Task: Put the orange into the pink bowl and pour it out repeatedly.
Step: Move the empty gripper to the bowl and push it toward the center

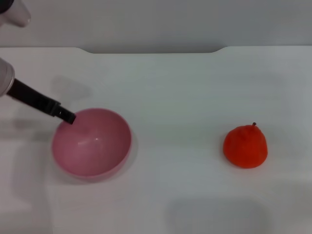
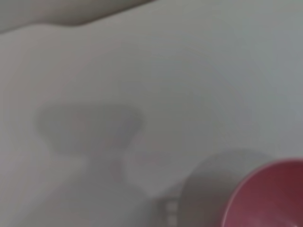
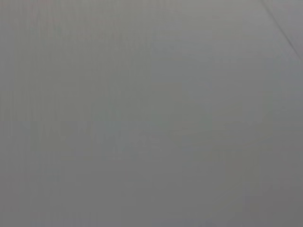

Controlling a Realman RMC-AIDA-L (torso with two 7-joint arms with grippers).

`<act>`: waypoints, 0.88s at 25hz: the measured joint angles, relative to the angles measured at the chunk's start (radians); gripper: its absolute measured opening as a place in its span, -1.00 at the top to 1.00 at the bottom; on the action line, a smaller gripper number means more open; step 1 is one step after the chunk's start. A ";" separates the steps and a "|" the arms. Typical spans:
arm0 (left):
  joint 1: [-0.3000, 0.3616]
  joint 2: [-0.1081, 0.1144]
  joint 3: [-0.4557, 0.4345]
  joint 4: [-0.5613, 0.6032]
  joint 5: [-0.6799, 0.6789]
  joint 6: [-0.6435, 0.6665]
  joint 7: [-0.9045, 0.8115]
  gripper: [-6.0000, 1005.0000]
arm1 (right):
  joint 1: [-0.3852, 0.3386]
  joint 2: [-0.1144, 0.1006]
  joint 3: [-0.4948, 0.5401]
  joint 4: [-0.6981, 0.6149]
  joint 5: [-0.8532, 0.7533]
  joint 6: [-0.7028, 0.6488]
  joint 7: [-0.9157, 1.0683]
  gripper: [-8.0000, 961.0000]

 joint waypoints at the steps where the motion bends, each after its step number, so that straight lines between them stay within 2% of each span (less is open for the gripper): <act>1: 0.000 0.000 0.000 0.000 0.000 0.000 0.000 -0.55 | 0.000 -0.001 0.000 0.000 0.000 0.000 0.000 -0.26; 10: 0.041 0.000 0.026 -0.065 0.029 -0.017 -0.014 -0.55 | 0.000 -0.001 -0.003 -0.003 0.000 0.000 0.000 -0.26; 22: 0.046 0.000 0.046 -0.113 0.030 -0.054 -0.016 -0.55 | 0.000 0.001 -0.004 -0.006 -0.009 0.000 0.000 -0.26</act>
